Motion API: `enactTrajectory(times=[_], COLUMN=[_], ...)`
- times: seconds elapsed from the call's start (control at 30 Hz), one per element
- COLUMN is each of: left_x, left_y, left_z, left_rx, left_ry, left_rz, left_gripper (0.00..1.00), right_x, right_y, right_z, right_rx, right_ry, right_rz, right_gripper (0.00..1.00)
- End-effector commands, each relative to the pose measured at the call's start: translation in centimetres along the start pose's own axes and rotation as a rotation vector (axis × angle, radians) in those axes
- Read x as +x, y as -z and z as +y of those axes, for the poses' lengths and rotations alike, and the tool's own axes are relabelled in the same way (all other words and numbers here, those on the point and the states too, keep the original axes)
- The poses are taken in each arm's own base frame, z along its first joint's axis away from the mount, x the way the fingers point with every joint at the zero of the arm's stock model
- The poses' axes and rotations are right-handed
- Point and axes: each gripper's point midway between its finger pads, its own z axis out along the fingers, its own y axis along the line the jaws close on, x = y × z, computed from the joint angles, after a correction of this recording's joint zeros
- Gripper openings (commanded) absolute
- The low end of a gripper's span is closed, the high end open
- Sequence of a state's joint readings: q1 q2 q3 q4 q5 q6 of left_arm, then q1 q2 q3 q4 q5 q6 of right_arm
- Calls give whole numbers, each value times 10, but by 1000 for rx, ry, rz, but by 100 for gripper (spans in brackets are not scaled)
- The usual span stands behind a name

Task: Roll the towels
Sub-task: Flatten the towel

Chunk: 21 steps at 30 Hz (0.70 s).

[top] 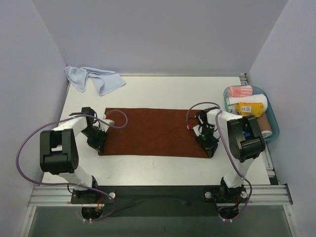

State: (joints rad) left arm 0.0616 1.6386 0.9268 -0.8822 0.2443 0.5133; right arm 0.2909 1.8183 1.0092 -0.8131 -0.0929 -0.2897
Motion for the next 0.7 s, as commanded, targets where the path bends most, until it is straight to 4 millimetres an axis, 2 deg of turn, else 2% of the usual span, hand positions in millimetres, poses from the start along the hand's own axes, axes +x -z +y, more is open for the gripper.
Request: enactTrajectory(times=[0.0,0.13,0.27,0.4,0.47,0.53,0.57,0.63,0.67], left_x=[31,48,55,54,46,38,22,9,-7], left_y=[-11,-7,-3,-1,3,14,24,40,52], left_z=[16,22,23,19,15,7,3,-2,-3], left_rx=[-63,-70,-65,-55,-30,-3,26,34,35], left_ry=[-22,-1,12,17,17,7,-6,-27,-43], left_rz=[81,103,103,93,61,19,-45,-108,-168], left_gripper=[30,28,28,27,28,41,48,60,63], right_x=[6,15,18,19,16,11,2,-8,-11], right_y=[-7,-5,-2,-1,4,15,25,45,53], right_z=[6,8,10,16,17,21,21,24,24], right_rx=[-20,-8,2,-6,-10,-23,-24,-40,-42], right_ry=[39,63,75,97,100,97,97,91,83], right_rz=[41,50,44,47,23,-35,-78,-164,-189], right_gripper=[15,16,17,17,21,29,32,41,43])
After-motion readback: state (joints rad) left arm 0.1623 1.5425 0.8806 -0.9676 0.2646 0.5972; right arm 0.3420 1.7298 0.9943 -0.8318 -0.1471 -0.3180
